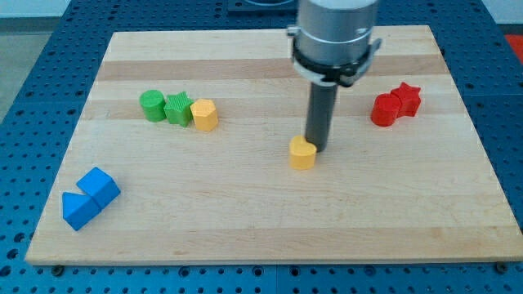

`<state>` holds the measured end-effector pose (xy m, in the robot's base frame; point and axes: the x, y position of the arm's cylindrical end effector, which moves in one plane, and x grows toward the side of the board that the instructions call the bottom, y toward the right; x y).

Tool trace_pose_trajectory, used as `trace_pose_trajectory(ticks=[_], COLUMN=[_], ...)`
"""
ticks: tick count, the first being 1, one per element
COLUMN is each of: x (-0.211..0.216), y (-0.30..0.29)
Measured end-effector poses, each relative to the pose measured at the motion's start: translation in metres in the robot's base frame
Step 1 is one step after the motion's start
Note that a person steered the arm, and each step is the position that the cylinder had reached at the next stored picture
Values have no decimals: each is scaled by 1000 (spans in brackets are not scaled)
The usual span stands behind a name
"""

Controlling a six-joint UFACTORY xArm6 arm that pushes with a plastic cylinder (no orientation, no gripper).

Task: Push yellow heart towards center left

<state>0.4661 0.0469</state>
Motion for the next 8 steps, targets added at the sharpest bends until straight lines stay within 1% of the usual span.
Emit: trace_pose_trajectory(ticks=[1, 3, 4, 5, 6, 7, 8], x=[2, 69, 90, 94, 76, 47, 33], y=[-23, 13, 16, 14, 11, 8, -10])
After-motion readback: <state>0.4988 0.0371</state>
